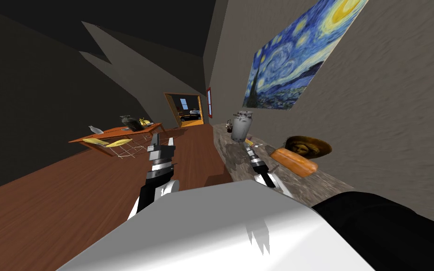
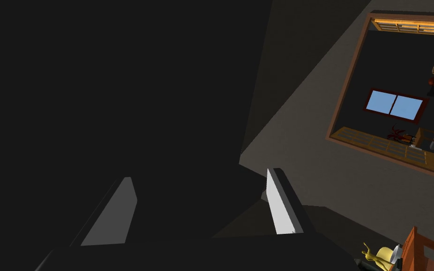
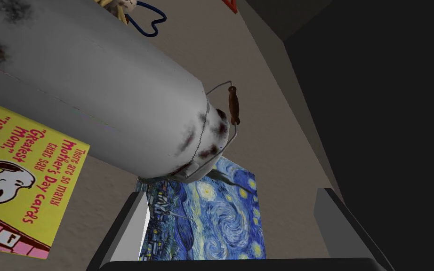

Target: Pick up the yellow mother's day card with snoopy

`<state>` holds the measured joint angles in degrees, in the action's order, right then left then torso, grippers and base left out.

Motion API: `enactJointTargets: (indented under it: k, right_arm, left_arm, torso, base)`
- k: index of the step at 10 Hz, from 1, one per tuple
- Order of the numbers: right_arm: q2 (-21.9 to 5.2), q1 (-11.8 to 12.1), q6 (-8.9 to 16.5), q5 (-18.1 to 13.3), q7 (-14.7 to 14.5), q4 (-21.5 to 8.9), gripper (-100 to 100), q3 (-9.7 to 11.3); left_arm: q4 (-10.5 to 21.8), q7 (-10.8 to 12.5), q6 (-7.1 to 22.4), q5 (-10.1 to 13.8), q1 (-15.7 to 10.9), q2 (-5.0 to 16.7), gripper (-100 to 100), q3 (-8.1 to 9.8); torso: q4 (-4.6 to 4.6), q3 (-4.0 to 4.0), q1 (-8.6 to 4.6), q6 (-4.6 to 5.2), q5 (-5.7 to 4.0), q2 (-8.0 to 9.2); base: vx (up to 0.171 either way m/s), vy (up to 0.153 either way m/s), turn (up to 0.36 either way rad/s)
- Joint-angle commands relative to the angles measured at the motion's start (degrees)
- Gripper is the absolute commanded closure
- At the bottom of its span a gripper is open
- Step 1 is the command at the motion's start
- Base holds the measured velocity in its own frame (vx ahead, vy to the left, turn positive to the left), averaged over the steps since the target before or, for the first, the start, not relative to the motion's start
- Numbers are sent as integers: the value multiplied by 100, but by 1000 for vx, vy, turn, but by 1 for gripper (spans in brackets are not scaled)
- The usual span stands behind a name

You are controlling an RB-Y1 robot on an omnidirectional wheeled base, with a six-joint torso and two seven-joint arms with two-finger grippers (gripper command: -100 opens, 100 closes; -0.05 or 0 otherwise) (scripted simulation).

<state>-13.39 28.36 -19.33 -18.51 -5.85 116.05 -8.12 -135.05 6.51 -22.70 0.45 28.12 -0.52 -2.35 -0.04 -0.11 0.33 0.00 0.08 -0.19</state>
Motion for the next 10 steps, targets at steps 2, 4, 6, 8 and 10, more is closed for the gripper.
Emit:
enactJointTargets:
  k: [2,4,6,8,10]
  right_arm:
    - [-190,-124,268,-289,-358,-381,-100,-188]
    - [-328,-147,433,-495,-615,-648,-100,-357]
    - [-459,-175,599,-696,-870,-914,-100,-524]
    - [-580,-208,758,-887,-1115,-1168,-100,-685]
    - [-683,-239,907,-1066,-1348,-1398,-100,-840]
  left_arm:
    - [0,0,0,0,0,0,0,0]
    - [0,0,0,0,0,0,0,0]
    - [0,0,0,0,0,0,0,0]
    - [0,0,0,0,0,0,0,0]
    - [0,0,0,0,0,0,0,0]
  torso:
    - [0,0,0,-1,0,0]
    - [0,1,1,0,1,2]
    - [0,1,0,0,0,2]
    - [0,-1,-3,-1,0,-1]
    - [-1,-2,-4,1,0,-2]
  base:
    - [40,99,-17]
    - [40,90,-29]
    - [46,93,-27]
    - [58,83,-26]
    - [55,88,-24]
